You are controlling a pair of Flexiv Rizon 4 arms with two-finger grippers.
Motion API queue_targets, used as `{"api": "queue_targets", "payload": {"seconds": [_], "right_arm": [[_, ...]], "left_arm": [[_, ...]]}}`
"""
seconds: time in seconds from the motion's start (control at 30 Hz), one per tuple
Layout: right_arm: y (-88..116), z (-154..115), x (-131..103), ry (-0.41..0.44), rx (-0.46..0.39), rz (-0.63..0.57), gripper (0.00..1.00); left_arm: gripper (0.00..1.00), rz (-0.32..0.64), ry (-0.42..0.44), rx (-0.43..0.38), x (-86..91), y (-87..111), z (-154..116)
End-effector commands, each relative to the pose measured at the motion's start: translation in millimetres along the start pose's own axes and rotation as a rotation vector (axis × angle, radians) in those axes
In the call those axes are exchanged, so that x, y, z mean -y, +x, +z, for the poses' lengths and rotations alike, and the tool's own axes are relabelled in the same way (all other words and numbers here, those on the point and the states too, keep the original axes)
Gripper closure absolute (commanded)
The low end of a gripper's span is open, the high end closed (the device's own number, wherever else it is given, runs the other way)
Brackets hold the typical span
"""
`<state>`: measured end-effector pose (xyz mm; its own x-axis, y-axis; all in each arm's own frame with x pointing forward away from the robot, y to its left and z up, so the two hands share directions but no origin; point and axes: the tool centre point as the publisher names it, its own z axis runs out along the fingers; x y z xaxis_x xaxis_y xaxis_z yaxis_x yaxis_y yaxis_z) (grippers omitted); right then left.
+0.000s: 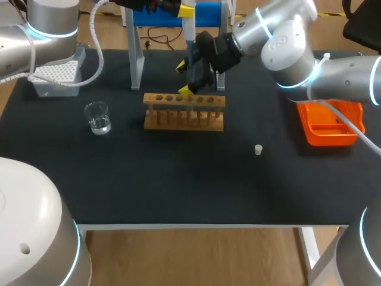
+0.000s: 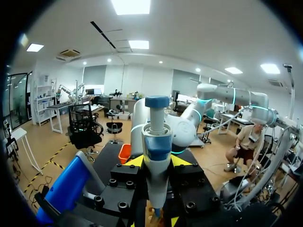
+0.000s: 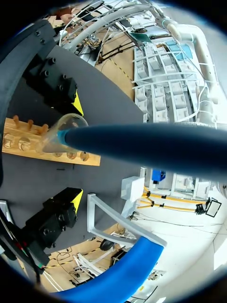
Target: Invert the test tube, pick up the pipette, mount the tip to pipette, aspirate from beaker and dispense into the tube, eject the tip, return the pipette, and cap with the stopper.
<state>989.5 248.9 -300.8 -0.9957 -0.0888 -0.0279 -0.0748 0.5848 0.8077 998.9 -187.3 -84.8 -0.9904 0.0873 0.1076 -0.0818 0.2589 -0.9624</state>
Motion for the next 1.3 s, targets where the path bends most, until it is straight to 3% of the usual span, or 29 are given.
{"api": "queue_targets", "payload": {"seconds": [0.03, 0.37, 0.9, 1.3], "right_arm": [[5, -10, 0, 0.0, 0.002, -0.002, 0.0], [15, -32, 1, -0.004, 0.007, -0.007, 0.0], [33, -96, -8, -0.014, 0.065, -0.001, 0.0], [24, -159, -26, 0.001, 0.166, 0.033, 0.0]], "left_arm": [[1.0, 0.001, 0.001, 0.005, 0.2, 2.1, 0], [1.0, 0.001, 0.001, 0.005, 0.2, 2.1, 0], [1.0, 0.001, 0.001, 0.005, 0.2, 2.1, 0], [1.0, 0.001, 0.001, 0.005, 0.2, 2.1, 0]]}}
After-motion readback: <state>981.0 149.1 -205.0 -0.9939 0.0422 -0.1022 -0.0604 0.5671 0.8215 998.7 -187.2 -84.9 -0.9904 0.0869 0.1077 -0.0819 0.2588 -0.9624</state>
